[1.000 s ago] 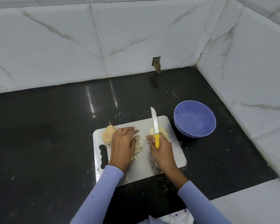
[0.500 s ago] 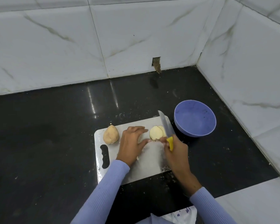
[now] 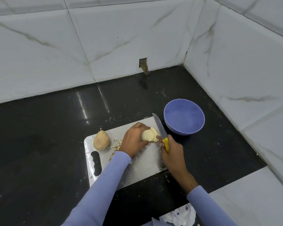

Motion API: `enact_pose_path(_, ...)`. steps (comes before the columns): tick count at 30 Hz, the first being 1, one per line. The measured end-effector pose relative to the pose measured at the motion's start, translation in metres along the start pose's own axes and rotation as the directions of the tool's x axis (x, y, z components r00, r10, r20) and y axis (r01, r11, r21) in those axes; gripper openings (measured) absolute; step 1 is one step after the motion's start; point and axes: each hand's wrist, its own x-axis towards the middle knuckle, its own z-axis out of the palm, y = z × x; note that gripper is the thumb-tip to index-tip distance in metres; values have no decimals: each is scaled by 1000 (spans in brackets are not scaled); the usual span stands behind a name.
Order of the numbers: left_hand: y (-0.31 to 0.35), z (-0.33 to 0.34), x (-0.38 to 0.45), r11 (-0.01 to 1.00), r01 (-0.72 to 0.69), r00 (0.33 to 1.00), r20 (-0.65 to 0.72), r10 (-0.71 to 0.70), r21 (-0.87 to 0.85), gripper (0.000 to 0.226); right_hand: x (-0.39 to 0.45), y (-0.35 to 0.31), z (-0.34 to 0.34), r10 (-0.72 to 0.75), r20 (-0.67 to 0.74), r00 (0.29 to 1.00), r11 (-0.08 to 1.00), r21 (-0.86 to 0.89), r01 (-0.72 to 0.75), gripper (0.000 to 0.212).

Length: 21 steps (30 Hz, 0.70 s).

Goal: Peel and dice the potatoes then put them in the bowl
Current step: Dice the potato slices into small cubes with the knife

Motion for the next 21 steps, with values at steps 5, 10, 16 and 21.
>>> enact_pose_path(5, -3, 1, -7, 998, 12, 996, -89, -18, -67, 61, 6, -1, 6, 17, 43, 999, 1000, -18, -16, 11)
enact_pose_path(10, -2, -2, -11, 995, 3, 986, -166, -19, -95, 56, 13, -6, 7, -7, 49, 999, 999, -52, 10, 11)
enact_pose_path(16, 0, -12, -28, 985, -17, 966, -257, -27, -171, 47, 14, -4, 2, -22, 53, 998, 999, -28, 23, 11)
enact_pose_path(21, 0, -2, -58, 998, -58, 990, -129, 54, -24, 45, -8, 7, -12, -2, 108, 994, 1000, -6, 3, 6)
